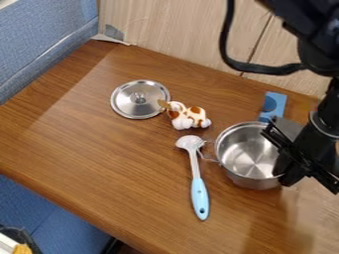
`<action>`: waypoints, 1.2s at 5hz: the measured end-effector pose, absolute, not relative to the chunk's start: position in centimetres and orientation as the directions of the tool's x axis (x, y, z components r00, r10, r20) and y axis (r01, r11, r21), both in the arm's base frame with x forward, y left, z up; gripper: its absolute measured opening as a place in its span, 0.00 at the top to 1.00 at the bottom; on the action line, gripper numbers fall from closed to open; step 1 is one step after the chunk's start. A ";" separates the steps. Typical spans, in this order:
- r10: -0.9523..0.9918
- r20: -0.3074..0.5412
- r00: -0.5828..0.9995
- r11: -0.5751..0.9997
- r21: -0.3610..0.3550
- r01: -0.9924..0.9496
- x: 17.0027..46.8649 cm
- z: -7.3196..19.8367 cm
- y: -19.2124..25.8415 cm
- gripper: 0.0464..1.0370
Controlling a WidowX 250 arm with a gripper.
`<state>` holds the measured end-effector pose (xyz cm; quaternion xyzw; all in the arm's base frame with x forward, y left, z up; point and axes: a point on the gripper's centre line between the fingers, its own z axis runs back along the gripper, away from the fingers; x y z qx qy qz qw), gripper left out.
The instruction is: Moved the silver pot to the middle right of the table.
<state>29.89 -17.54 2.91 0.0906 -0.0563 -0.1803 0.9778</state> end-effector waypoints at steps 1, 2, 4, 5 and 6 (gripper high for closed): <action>-0.375 0.062 0.925 0.915 0.183 0.359 30.0 2.4 -18.0 0.97; -0.381 0.036 0.924 0.911 0.184 0.369 29.9 1.7 -18.0 0.94; -0.369 0.023 0.929 0.911 0.207 0.356 30.0 1.4 -17.7 0.48; -0.369 0.033 0.929 0.912 0.208 0.355 30.1 2.0 -17.7 0.17; -0.356 0.078 0.931 0.924 0.181 0.338 30.2 4.0 -17.8 0.02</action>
